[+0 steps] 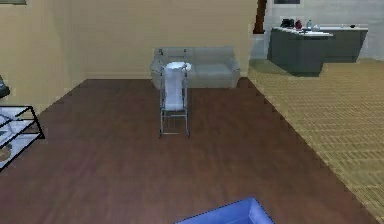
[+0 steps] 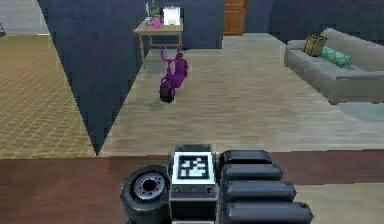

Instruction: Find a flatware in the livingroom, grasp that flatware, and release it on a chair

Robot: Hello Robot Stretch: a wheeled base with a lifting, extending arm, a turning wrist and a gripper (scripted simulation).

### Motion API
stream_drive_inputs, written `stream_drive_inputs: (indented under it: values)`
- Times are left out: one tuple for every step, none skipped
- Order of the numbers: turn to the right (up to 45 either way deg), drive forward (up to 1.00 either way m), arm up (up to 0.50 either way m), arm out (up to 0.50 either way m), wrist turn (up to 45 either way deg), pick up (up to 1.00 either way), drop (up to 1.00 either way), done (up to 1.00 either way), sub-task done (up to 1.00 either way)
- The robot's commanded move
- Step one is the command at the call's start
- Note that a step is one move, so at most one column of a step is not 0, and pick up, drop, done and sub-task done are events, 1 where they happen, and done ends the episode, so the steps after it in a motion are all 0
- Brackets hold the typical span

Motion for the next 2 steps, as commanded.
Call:
stream_drive_inputs:
  values:
    - [0.0, 0.25, 0.00, 0.00, 0.0, 0.00, 0.00, 0.00, 0.00]
    - [-45.0, 0.00, 0.00, 0.00, 0.0, 0.00, 0.00, 0.00, 0.00]
